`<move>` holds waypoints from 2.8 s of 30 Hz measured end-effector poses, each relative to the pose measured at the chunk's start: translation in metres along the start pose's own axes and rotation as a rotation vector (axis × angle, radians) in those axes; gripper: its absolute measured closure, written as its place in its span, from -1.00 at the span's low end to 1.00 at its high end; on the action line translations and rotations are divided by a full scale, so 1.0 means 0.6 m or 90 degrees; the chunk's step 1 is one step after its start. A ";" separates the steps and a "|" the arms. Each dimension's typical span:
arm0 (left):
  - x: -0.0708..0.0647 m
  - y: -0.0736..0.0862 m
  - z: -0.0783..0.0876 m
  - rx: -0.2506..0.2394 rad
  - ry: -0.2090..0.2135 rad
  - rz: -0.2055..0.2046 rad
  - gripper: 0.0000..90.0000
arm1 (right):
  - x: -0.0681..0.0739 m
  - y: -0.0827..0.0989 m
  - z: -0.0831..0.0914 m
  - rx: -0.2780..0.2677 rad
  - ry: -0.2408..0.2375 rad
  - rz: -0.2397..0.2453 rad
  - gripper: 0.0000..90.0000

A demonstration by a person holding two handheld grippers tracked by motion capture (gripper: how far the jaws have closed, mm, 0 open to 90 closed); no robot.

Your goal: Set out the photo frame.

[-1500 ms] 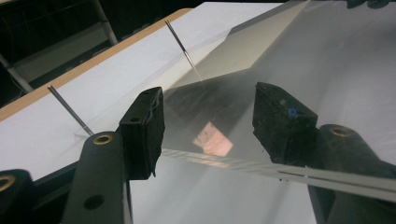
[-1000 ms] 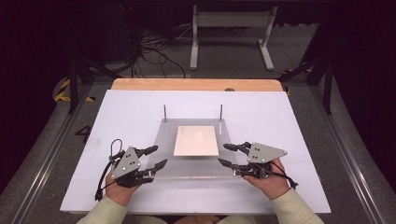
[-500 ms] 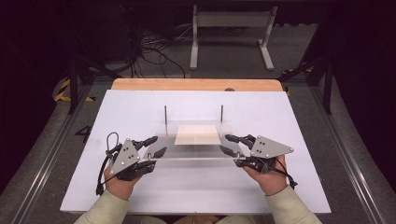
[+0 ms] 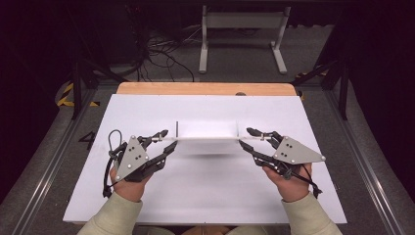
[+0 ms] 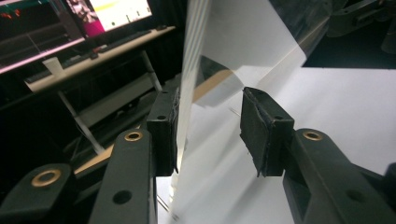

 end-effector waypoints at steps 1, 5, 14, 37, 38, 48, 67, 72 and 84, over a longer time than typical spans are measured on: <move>-0.001 -0.005 0.001 -0.002 -0.001 0.000 0.32 | -0.001 -0.004 0.002 -0.001 0.004 -0.002 0.28; -0.002 -0.024 0.004 -0.014 0.005 0.016 0.32 | -0.004 -0.022 0.015 0.005 0.024 0.000 0.27; -0.026 -0.058 0.021 -0.001 0.045 0.065 0.31 | 0.004 -0.053 0.054 0.030 0.009 -0.038 0.27; -0.019 -0.037 -0.008 0.010 0.048 0.111 -0.01 | -0.020 -0.025 0.040 0.030 -0.011 -0.125 0.16; -0.019 -0.037 -0.008 0.010 0.048 0.111 -0.04 | -0.020 -0.025 0.040 0.030 -0.011 -0.125 0.16; 0.011 0.018 -0.002 0.056 0.026 0.154 -0.14 | -0.039 0.010 0.010 0.052 -0.012 -0.142 0.11; 0.028 0.076 0.028 0.096 0.044 0.184 -0.20 | -0.070 0.031 0.015 0.071 0.035 -0.173 -0.27; 0.035 0.085 0.040 0.088 0.044 0.202 -0.27 | -0.076 0.031 0.045 0.090 0.044 -0.172 -0.38; 0.046 0.127 0.074 0.098 0.029 0.212 -0.39 | -0.082 0.073 0.109 0.134 0.063 -0.194 -0.48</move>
Point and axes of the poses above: each handheld gripper's, and its own axes: z roughly backward along the jaws, y roughly out of its underside, x roughly to its left, the point moved 9 cm from there along -z, roughly forward along the jaws, and after that the axes turned 3 degrees about y, right-handed, at the moved point
